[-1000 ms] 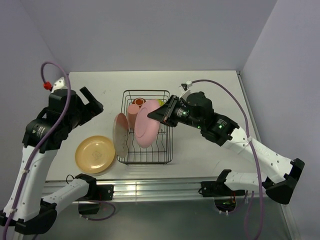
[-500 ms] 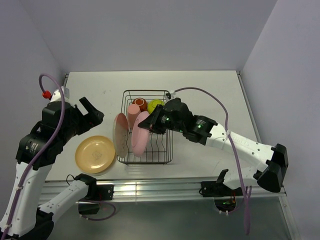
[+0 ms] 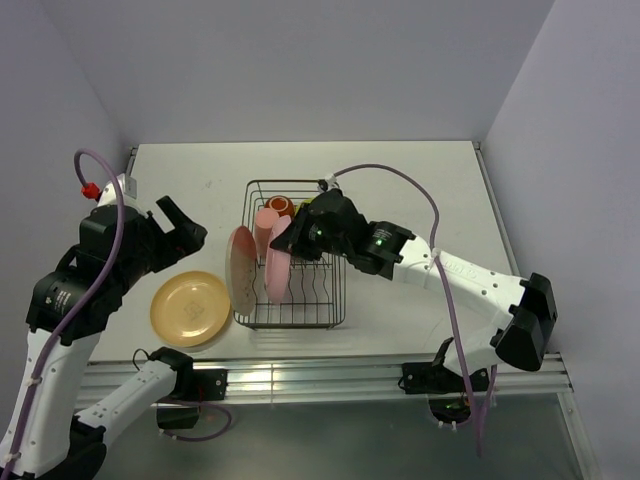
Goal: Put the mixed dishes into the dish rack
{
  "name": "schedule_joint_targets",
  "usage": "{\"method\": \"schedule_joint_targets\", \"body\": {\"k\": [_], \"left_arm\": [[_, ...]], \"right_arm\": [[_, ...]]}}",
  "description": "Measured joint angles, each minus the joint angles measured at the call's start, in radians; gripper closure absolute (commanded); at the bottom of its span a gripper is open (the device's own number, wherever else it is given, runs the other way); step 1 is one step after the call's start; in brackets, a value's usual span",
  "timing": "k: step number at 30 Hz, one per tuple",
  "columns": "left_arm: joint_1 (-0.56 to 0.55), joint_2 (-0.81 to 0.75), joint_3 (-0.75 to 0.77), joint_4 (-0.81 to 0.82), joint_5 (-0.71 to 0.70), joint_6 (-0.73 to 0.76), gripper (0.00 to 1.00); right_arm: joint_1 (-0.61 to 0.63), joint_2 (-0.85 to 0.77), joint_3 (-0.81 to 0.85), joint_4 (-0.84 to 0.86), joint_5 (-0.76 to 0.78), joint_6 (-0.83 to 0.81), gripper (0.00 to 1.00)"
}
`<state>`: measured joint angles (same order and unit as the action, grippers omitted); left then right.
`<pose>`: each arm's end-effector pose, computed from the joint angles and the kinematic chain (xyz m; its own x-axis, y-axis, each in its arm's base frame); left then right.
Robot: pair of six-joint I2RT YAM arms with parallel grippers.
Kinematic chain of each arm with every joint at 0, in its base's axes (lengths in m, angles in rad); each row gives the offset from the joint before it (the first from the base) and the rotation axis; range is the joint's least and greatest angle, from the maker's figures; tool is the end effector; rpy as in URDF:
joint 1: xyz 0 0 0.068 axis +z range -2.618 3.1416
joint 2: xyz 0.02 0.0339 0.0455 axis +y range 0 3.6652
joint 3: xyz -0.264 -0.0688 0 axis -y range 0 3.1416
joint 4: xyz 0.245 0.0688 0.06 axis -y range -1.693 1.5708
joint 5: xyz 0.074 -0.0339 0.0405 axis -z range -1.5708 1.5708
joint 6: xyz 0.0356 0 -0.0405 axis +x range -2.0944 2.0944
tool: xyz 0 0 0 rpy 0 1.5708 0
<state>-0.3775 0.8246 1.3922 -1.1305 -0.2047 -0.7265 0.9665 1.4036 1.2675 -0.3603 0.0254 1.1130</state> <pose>0.1023 -0.0328 0.4316 -0.5044 -0.4997 -0.7042 -0.1792 0.8584 -0.4807 0.1844 0.2655 0.3478 -0.8461 0.3528 -0.3995 -0.1152 0.6107 0.7834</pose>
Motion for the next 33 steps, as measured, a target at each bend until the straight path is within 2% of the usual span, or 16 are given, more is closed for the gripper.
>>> {"method": "schedule_joint_targets", "body": {"k": [18, 19, 21, 22, 25, 27, 28, 31, 33], "left_arm": [[0.0, 0.028, 0.013, -0.014, 0.01, 0.0, 0.04], [0.0, 0.03, 0.014, -0.016, 0.01, 0.0, 0.04], [0.0, 0.033, 0.016, -0.019, 0.01, 0.0, 0.04], [0.0, 0.035, 0.016, -0.02, 0.01, 0.0, 0.04], [0.0, 0.042, 0.016, -0.023, 0.018, 0.0, 0.04], [0.0, 0.045, 0.016, -0.025, 0.024, 0.0, 0.04], [0.0, 0.05, 0.017, -0.027, 0.024, 0.0, 0.04], [0.0, 0.058, 0.021, -0.036, 0.025, 0.0, 0.04], [0.0, 0.064, 0.024, -0.039, 0.025, 0.0, 0.03]], "right_arm": [[0.0, 0.093, 0.04, -0.029, 0.017, -0.057, 1.0], [0.0, 0.096, 0.04, -0.031, 0.017, -0.06, 0.92], [0.002, 0.106, 0.044, -0.035, 0.018, -0.063, 0.84], [0.003, 0.116, 0.046, -0.038, 0.017, -0.065, 0.75], [0.006, 0.138, 0.05, -0.051, 0.019, -0.078, 0.6], [0.006, 0.149, 0.051, -0.063, 0.02, -0.09, 0.53], [0.007, 0.151, 0.053, -0.069, 0.02, -0.097, 0.44], [0.01, 0.157, 0.076, -0.084, 0.022, -0.118, 0.29], [0.013, 0.157, 0.091, -0.083, 0.026, -0.132, 0.23]]}}
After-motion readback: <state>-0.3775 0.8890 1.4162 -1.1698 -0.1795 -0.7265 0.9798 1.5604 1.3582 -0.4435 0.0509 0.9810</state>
